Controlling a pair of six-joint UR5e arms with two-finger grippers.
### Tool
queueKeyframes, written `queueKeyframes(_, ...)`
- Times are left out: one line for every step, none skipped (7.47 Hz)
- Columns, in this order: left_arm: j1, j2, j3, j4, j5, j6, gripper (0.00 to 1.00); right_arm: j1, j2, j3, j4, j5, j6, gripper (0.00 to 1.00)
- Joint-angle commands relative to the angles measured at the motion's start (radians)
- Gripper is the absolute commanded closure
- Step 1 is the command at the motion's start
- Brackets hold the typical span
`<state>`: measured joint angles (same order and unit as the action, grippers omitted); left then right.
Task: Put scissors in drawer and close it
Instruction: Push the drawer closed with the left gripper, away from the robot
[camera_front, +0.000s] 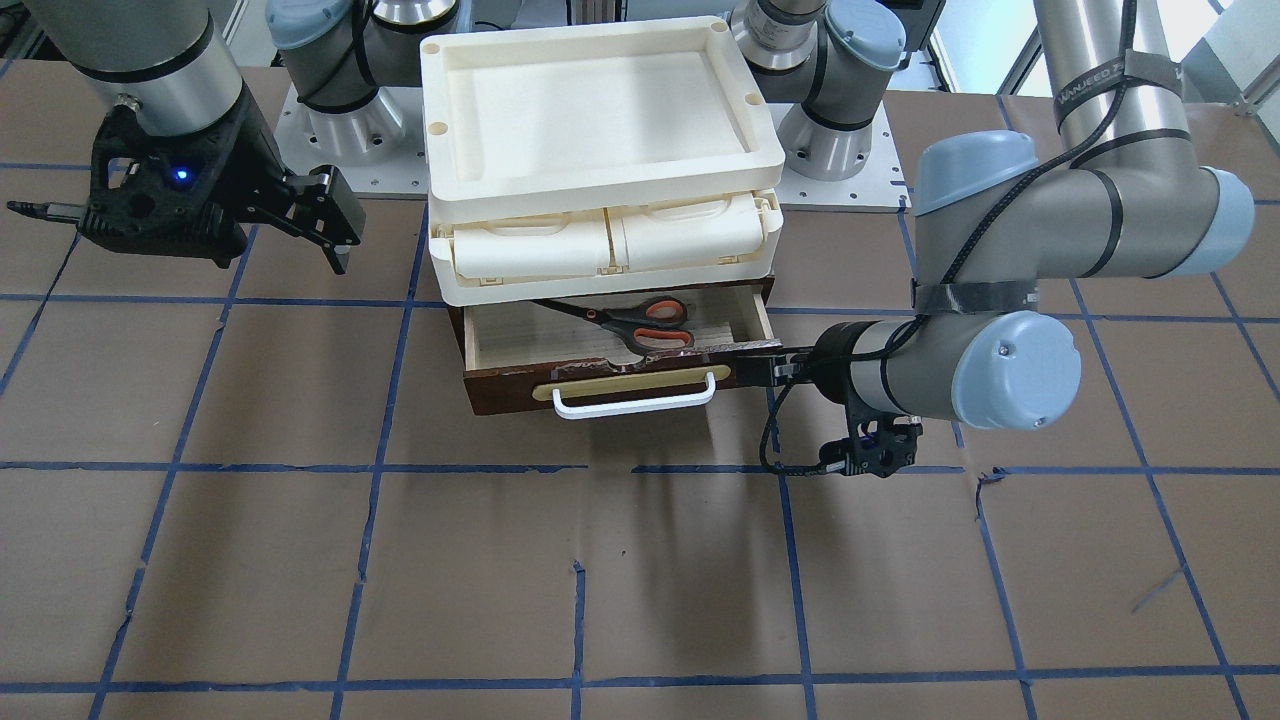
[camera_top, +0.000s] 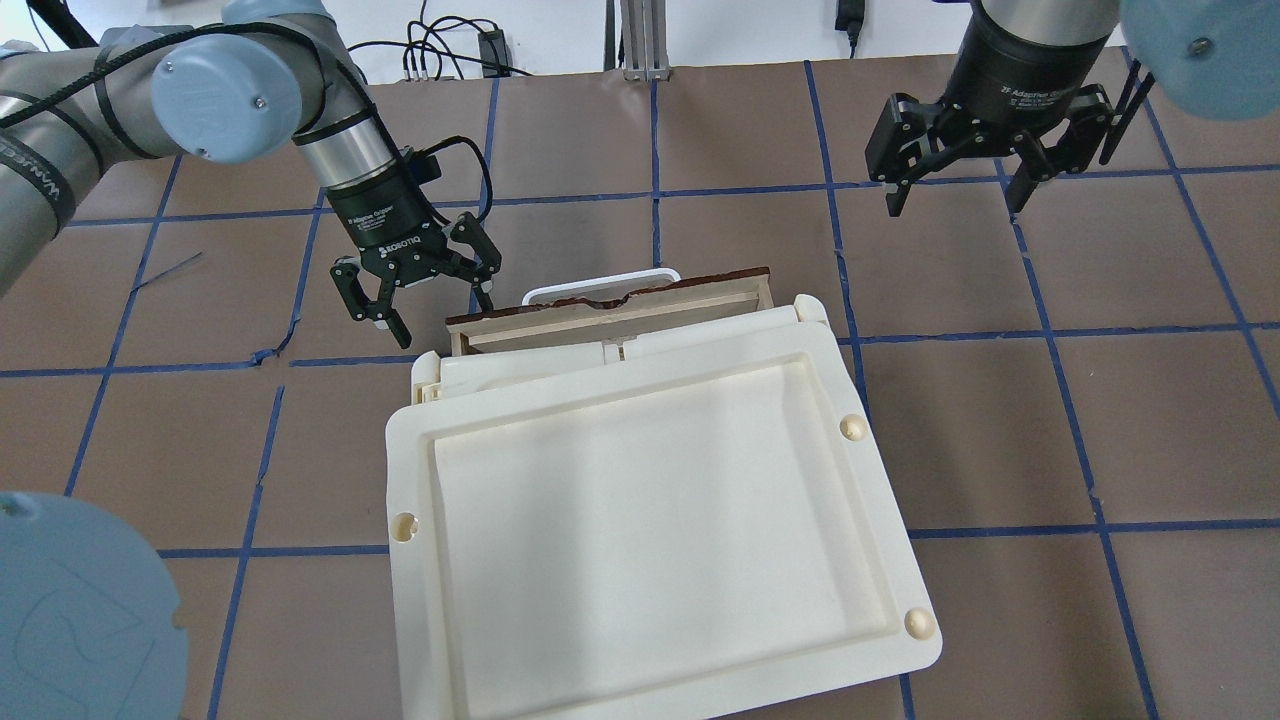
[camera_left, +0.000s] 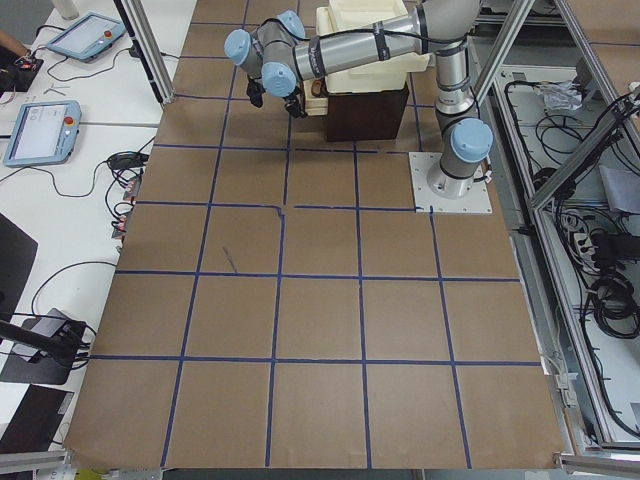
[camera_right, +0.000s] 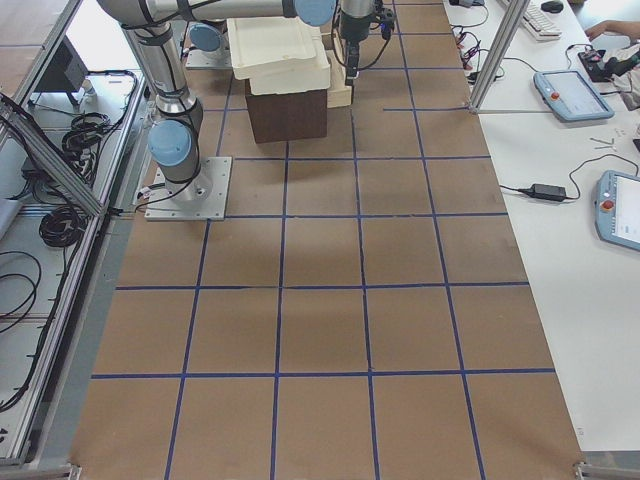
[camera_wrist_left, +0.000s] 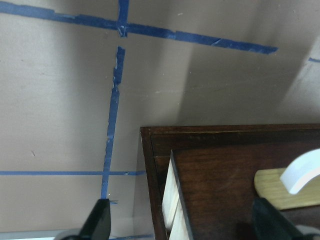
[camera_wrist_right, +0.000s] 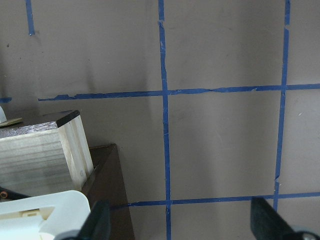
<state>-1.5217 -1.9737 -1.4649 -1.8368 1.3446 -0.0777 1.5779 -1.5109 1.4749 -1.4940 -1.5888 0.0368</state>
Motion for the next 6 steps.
queueKeyframes(0.000,0.006,-0.011,-0.013,0.001,-0.004,0.00,0.001,0.000,0.001,0.000,0.000,0.000,0.00)
queueKeyframes(0.000,0.006,-0.012,-0.015,0.001,-0.004,0.00,0.001,0.000,0.002,0.000,0.000,0.000,0.00)
queueKeyframes(0.000,0.007,-0.018,-0.018,-0.002,-0.004,0.00,0.001,0.000,0.002,0.000,0.000,0.000,0.00)
queueKeyframes(0.000,0.004,-0.025,-0.016,-0.007,-0.004,0.00,0.001,0.000,0.004,0.000,0.000,0.000,0.00)
queueKeyframes(0.000,0.009,-0.038,-0.019,-0.005,-0.004,0.00,-0.001,0.000,0.004,0.000,0.000,0.000,0.00)
queueKeyframes(0.000,0.010,-0.041,-0.018,-0.007,-0.004,0.00,0.001,0.000,0.005,-0.002,0.000,0.000,0.00)
